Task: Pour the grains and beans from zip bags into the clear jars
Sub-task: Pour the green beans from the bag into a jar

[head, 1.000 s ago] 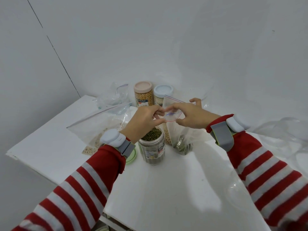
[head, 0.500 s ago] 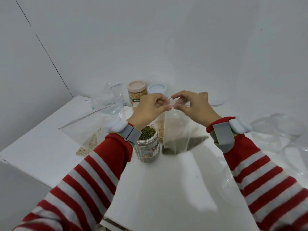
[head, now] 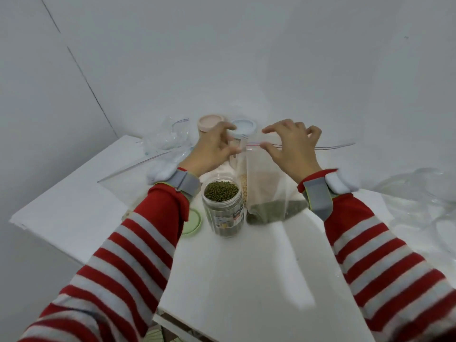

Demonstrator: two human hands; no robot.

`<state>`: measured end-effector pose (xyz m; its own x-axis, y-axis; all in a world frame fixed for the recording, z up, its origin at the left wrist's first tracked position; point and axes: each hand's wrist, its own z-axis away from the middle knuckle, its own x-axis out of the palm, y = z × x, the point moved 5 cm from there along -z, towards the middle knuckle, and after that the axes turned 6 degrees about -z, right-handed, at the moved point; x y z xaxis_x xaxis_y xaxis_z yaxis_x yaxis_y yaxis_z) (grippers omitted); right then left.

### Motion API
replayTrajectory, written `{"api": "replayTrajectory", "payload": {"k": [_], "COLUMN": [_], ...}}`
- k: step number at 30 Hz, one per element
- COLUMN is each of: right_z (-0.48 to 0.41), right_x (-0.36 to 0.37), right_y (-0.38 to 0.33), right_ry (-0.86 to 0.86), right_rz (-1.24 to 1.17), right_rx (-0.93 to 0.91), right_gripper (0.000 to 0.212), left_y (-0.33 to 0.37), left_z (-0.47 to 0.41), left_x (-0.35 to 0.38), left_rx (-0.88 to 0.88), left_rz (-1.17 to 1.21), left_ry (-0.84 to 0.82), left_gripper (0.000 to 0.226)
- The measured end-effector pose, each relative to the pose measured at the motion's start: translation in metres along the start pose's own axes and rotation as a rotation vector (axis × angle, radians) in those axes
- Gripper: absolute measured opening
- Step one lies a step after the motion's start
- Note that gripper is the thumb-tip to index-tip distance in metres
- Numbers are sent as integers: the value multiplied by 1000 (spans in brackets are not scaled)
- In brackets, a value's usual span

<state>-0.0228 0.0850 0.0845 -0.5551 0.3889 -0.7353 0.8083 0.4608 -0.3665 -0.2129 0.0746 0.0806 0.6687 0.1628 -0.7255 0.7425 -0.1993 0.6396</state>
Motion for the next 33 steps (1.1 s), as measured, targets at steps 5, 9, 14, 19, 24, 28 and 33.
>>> {"api": "replayTrajectory", "payload": {"k": [5, 9, 14, 19, 24, 28, 33], "right_z": [87, 128, 135, 131, 131, 136, 142], "right_x": [30, 83, 118, 136, 137, 139, 141], "right_y": [-26, -31, -28, -23, -20, -10, -7], "right_ry": [189, -80, -305, -356, -298, -236, -210], "right_rz": [-401, -516, -715, -967, -1066, -1125, -1160], "right_rx": [-169, -112, 78, 264, 318, 380, 418], "right_gripper": [39, 97, 125, 120, 92, 92, 99], "left_y": [-121, -165, -166, -129, -74, -55, -35], "left_z": [59, 104, 107, 82, 73, 81, 87], "left_x": [8, 45, 57, -1, -52, -16, 18], "left_rx": [-381, -470, -460, -501, -345, -274, -105], "left_rz": [-359, -529, -579, -296, 268, 345, 270], "left_ry": [-290, -546, -494, -7, 319, 84, -49], "left_gripper": [37, 101, 97, 72, 64, 59, 59]}}
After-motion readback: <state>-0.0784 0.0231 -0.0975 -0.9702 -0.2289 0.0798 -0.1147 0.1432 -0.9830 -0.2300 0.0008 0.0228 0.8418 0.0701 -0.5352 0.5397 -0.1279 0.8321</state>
